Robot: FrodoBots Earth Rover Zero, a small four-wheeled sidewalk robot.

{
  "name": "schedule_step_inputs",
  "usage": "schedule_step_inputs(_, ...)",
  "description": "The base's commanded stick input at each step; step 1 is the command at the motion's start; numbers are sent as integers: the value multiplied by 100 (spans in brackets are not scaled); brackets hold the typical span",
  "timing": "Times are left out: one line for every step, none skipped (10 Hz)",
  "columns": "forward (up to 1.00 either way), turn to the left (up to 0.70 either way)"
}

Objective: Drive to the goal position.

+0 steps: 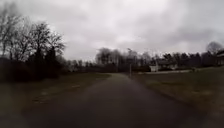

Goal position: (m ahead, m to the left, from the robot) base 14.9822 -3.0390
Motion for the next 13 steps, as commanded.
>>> schedule_step_inputs(100, 0)
schedule_step_inputs(100, 0)
schedule_step_inputs(100, 0)
schedule_step_inputs(100, 0)
schedule_step_inputs(100, 0)
schedule_step_inputs(100, 0)
schedule_step_inputs(100, 0)
schedule_step_inputs(100, 0)
schedule_step_inputs(100, 0)
schedule_step_inputs(100, 0)
schedule_step_inputs(100, 0)
schedule_step_inputs(100, 0)
schedule_step_inputs(100, 0)
